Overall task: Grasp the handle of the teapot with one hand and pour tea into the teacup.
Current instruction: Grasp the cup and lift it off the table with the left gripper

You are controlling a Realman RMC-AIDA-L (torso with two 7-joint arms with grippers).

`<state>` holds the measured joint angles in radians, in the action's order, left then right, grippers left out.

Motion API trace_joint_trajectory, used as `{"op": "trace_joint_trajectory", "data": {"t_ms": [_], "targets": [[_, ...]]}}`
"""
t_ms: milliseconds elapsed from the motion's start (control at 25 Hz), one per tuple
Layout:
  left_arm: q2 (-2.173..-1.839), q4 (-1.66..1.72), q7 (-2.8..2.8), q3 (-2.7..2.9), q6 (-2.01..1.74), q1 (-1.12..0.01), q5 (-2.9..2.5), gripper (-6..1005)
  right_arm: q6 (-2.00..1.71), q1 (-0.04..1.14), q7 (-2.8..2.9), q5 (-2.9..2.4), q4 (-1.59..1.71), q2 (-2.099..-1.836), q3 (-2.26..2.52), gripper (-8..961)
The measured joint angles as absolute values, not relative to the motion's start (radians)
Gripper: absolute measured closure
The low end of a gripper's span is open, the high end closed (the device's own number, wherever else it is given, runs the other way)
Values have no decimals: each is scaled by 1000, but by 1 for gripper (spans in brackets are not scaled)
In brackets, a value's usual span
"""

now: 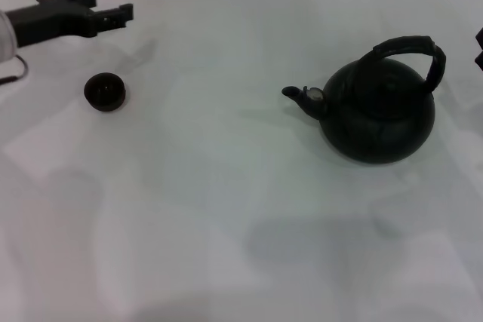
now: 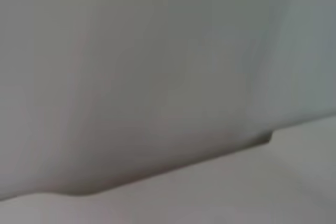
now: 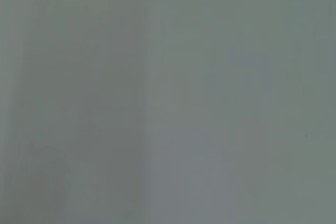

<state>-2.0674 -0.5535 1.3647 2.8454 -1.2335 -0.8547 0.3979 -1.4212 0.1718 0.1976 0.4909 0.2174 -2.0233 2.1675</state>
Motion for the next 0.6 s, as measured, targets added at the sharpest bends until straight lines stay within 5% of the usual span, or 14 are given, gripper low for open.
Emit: {"op": "trace_joint_trajectory", "data": {"t_ms": [600], "targets": [[-2068, -773, 1589, 2847, -1421, -1018, -47, 160, -1390, 185, 198, 489, 221, -2023, 2167, 80]]}}
